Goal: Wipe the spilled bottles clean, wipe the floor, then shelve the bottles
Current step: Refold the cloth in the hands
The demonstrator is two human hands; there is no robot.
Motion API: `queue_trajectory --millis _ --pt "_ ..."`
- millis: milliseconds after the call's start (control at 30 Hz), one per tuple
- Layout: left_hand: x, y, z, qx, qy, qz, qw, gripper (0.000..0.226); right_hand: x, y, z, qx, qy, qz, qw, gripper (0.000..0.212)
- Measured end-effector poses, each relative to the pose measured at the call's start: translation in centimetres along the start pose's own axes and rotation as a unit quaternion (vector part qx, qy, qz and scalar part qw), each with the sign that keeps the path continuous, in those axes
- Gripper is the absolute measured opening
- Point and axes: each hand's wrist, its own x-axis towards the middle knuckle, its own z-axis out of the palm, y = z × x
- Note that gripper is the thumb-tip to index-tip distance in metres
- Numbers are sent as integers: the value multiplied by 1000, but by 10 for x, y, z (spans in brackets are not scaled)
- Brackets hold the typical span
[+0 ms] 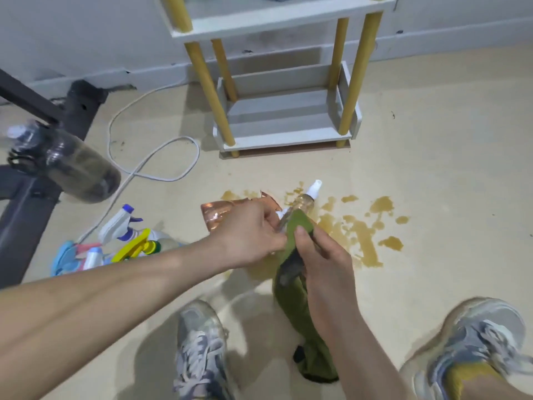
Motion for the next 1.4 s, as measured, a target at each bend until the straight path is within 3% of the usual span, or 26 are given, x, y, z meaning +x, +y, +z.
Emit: queue_trajectory --millis 100,200,333,433,600,667,767,867,1067,1133,1267,1333,1400 --pt "-48 3 -35 62 22 46 997 36 -12 -17 31 44 1 -21 999 15" --pt "-86 -15 -49 103 55 39 992 33 -28 -19 67 73 -2 10 997 14" --pt "-107 -63 -56 78 102 23 991 37 -61 17 105 76 -60 88 991 29" --pt "-115 -102 -38 34 138 -26 989 34 -66 39 119 51 -73 117 989 24" --pt "-118 -136 0 -160 163 -118 966 30 -36 72 131 -34 20 81 996 13" --pt "-116 -145 3 -172 150 -148 962 32 -22 84 133 -12 61 92 994 26" --pt "-115 -158 11 -126 117 -139 975 33 0 101 129 95 82 153 980 29" --pt "-112 -169 19 -81 125 -144 978 31 -8 122 125 102 18 217 971 35" --pt "-108 -199 30 -25 167 -168 971 21 -35 157 129 -73 -87 230 967 26" --pt "-109 -200 38 -29 170 -148 974 21 -18 154 134 -94 -46 215 971 21" --pt "-104 -197 46 -9 154 -103 983 26 21 159 145 0 75 192 979 21" --pt "-102 -203 42 -108 143 -153 972 27 18 160 141 12 47 201 978 25" --pt "-97 -209 37 -282 154 -231 918 24 0 161 138 -2 -13 209 978 30"
